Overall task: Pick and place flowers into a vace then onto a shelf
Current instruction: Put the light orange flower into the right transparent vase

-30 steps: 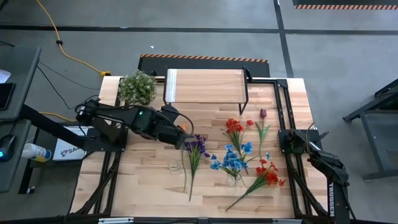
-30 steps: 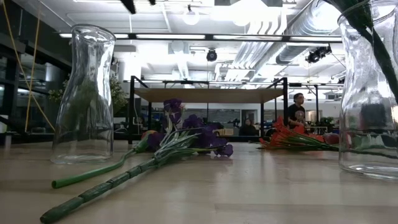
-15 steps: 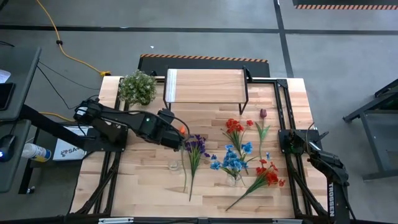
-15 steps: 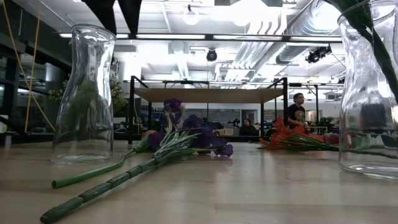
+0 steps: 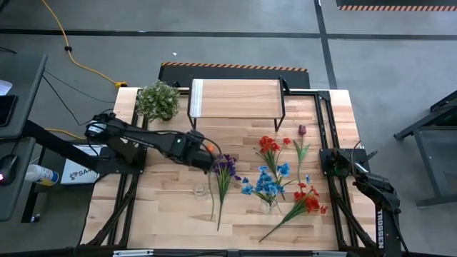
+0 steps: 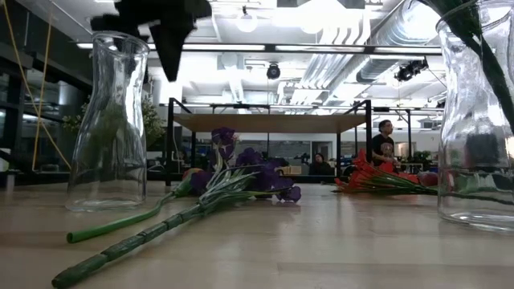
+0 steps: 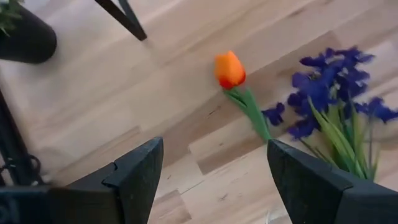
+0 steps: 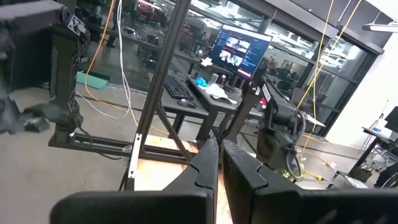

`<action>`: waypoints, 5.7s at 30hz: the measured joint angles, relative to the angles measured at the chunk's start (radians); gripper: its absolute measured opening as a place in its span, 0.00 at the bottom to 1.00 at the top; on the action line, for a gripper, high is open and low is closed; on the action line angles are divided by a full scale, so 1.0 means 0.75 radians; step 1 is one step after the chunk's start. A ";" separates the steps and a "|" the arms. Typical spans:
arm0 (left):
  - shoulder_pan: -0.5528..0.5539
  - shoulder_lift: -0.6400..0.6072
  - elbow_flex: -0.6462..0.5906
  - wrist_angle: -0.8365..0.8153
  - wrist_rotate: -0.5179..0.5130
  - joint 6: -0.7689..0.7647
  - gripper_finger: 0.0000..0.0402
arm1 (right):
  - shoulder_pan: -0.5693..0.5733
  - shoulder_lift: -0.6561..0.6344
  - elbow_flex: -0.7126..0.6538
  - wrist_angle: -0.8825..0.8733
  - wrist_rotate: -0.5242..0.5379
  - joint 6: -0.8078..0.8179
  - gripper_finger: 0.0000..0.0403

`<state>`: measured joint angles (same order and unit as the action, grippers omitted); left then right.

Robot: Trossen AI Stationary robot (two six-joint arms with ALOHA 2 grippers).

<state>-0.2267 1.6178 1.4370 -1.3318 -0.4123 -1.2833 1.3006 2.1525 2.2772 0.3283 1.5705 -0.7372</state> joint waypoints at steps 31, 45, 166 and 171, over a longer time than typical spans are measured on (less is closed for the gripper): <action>0.277 -0.019 -0.490 0.822 0.434 0.190 0.79 | -0.018 0.001 -0.001 0.048 0.000 0.056 0.03; 0.277 0.060 -0.517 0.902 0.433 0.131 0.79 | -0.023 0.001 -0.001 0.048 0.000 0.067 0.03; 0.294 0.275 -0.345 0.686 0.246 0.072 0.11 | -0.032 0.001 -0.001 0.048 0.000 0.114 0.03; 0.293 0.275 -0.320 0.681 0.214 0.083 0.08 | -0.032 0.001 -0.001 0.048 0.000 0.114 0.03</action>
<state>-0.0067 1.8240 1.1972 -0.8207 -0.2519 -1.2207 1.2770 2.1532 2.2768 0.3641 1.5707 -0.6514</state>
